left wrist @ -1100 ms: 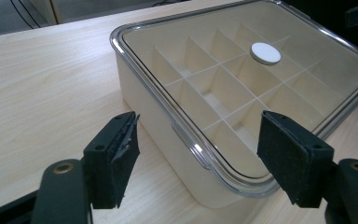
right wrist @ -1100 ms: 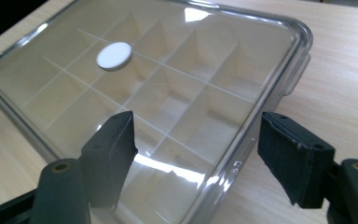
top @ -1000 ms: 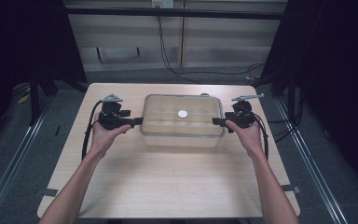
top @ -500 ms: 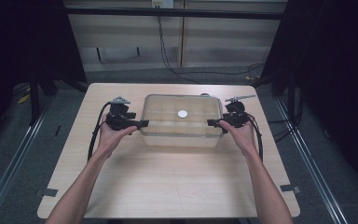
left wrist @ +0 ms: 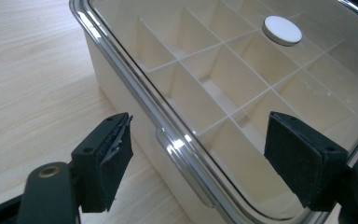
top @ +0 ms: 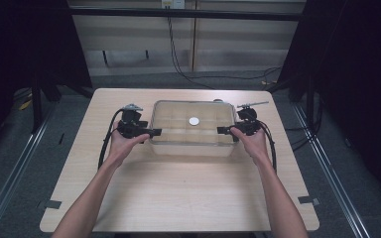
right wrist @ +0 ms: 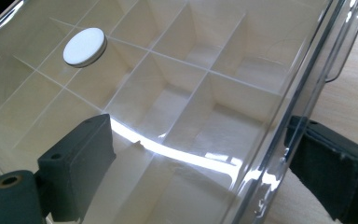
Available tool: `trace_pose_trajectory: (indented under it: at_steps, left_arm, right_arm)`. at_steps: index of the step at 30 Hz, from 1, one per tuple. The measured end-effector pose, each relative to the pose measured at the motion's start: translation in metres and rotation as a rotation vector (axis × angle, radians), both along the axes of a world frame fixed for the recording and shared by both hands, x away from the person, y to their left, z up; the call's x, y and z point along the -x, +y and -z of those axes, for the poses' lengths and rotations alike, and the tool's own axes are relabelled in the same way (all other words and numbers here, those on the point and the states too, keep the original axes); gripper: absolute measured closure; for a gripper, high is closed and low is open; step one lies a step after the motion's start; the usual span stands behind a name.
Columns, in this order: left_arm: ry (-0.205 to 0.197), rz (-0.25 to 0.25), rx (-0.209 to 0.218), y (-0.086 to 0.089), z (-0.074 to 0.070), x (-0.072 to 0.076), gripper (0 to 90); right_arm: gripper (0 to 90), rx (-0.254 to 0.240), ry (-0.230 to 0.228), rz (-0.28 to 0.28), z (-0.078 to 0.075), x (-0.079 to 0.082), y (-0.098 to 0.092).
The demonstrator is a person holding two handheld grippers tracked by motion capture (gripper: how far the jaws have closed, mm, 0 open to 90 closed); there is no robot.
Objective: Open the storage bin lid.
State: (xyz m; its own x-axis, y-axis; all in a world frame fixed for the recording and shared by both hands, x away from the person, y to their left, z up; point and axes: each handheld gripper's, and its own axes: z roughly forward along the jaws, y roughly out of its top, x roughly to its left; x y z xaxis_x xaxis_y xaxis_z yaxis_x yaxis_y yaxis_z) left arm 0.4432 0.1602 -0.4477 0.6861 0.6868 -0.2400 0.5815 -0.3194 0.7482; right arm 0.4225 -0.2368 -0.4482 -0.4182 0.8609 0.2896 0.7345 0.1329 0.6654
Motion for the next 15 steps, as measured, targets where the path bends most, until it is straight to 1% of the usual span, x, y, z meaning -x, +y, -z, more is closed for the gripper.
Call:
trace_pose_trajectory:
  at_steps: [2,3,4,8,10,11,14,15]
  left_arm:
    - [0.021,0.015,0.015,-0.005,0.002,-0.003,22.3]
    - [0.025,0.010,0.005,-0.007,0.001,-0.004,21.1]
    - [0.030,0.000,0.005,-0.009,0.001,-0.004,20.0]
    - [0.039,-0.005,0.000,-0.010,0.001,-0.007,19.0]
    - [0.058,0.008,0.024,-0.010,0.003,-0.010,19.6]
    - [0.058,0.018,0.033,-0.010,0.005,-0.012,19.1]
    - [0.058,0.013,0.040,-0.011,0.006,-0.013,17.9]
    - [0.057,0.009,0.029,-0.011,0.005,-0.012,18.0]
  right_arm:
    - [8.6,-0.006,0.002,0.003,0.001,-0.001,0.001]
    - [8.4,-0.010,0.002,0.004,0.001,-0.001,0.001]
    - [8.3,-0.010,0.001,0.005,0.002,-0.001,0.001]
    - [8.4,-0.006,0.006,0.006,0.001,-0.001,0.001]
    - [8.4,-0.008,0.005,0.002,0.001,-0.002,0.001]
    - [8.1,-0.010,0.003,0.006,0.002,-0.002,0.001]
    - [7.7,-0.007,0.000,0.015,0.002,-0.002,0.003]
    - [7.7,0.000,-0.011,0.028,0.002,0.000,0.004]
